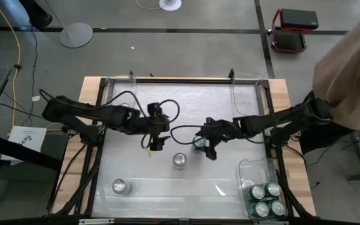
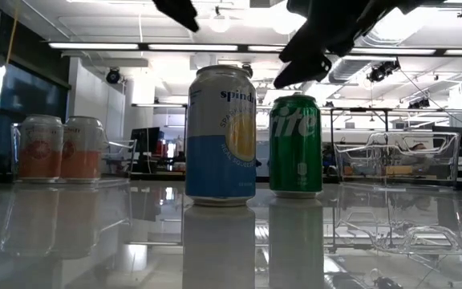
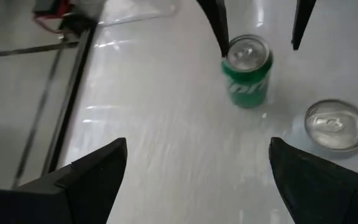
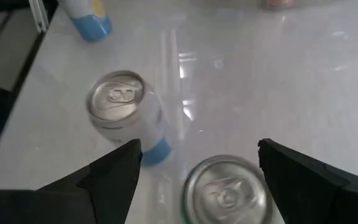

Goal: Sort soda cans
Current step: Put the green soda can into the bottom transparent bin

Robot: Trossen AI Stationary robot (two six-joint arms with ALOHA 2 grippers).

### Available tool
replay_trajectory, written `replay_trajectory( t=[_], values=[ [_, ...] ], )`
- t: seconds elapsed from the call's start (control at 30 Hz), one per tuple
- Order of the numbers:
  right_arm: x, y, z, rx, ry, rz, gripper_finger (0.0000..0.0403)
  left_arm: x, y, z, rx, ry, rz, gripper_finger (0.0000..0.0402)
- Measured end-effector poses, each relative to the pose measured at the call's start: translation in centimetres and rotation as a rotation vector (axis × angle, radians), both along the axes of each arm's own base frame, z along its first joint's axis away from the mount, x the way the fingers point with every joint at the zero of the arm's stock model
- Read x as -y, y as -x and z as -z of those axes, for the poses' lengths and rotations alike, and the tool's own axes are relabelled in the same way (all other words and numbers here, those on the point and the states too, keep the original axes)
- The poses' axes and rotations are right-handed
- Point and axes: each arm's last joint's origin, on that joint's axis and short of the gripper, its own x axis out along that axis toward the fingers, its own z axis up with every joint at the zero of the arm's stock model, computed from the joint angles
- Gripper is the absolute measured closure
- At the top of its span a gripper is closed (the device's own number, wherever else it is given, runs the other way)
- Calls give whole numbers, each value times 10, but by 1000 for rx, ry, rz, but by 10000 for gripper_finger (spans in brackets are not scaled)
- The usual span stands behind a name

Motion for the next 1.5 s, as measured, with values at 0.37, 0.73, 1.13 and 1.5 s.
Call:
replay_trajectory(
  t=[0.37,0.73,1.13,1.5],
  values=[
    [2,-8,22,-97,81,-34,91,21,15,3,-21,-76,-94,34],
    [0,-14,32,-119,105,-48,91,33,19,3,-3,-96,-93,34],
    [-13,2,11,-61,164,-28,91,34,20,3,-3,-104,-91,34],
    [-8,-15,43,-159,193,19,91,34,21,4,-6,-97,-102,35]
  ],
)
